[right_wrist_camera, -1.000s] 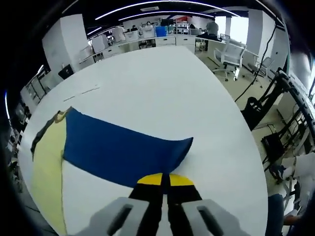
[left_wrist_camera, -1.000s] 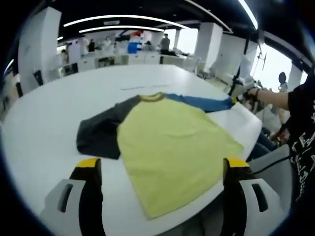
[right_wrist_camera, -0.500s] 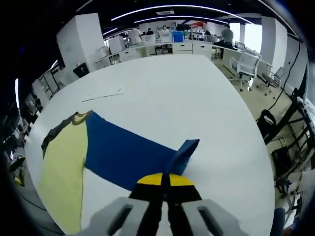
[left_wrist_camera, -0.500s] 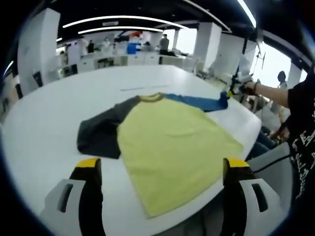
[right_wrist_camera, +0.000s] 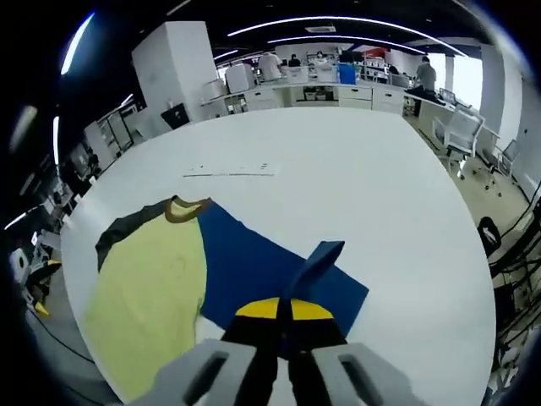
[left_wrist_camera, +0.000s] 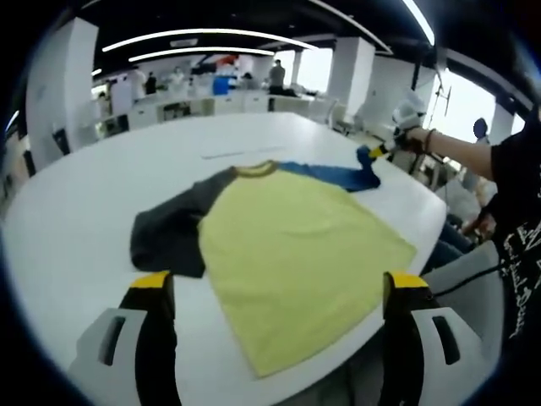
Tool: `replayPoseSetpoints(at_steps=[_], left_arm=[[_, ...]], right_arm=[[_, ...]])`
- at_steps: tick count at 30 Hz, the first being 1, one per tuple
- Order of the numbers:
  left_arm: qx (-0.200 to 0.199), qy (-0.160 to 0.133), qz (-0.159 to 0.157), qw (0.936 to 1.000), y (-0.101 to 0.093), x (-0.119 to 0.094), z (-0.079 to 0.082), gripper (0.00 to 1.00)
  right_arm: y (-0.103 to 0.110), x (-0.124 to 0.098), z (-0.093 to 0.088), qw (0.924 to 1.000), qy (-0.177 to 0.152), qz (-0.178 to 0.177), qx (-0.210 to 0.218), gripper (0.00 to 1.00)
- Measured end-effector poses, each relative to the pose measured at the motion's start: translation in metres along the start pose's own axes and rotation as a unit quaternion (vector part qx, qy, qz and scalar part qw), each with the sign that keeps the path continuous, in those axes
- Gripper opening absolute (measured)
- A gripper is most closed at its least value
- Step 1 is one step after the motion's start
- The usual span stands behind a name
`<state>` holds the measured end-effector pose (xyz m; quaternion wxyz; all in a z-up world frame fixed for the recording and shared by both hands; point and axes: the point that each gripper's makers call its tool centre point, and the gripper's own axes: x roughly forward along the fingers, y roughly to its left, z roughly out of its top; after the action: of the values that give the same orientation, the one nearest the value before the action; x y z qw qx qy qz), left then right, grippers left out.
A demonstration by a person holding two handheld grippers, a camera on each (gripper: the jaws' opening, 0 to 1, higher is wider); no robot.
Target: Fold the garment on the visible template until the final outline fits inside the template.
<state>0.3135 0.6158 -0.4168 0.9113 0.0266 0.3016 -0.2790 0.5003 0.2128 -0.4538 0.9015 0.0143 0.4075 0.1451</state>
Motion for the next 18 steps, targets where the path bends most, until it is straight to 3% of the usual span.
replayPoseSetpoints(at_steps=[18], left_arm=[[-0.011, 0.002, -0.004, 0.9999, 0.008, 0.000, -0.007, 0.99]], right_arm=[[0.057, 0.024, 0.025, 0.9978, -0.001, 0.053, -0.040, 0.00]])
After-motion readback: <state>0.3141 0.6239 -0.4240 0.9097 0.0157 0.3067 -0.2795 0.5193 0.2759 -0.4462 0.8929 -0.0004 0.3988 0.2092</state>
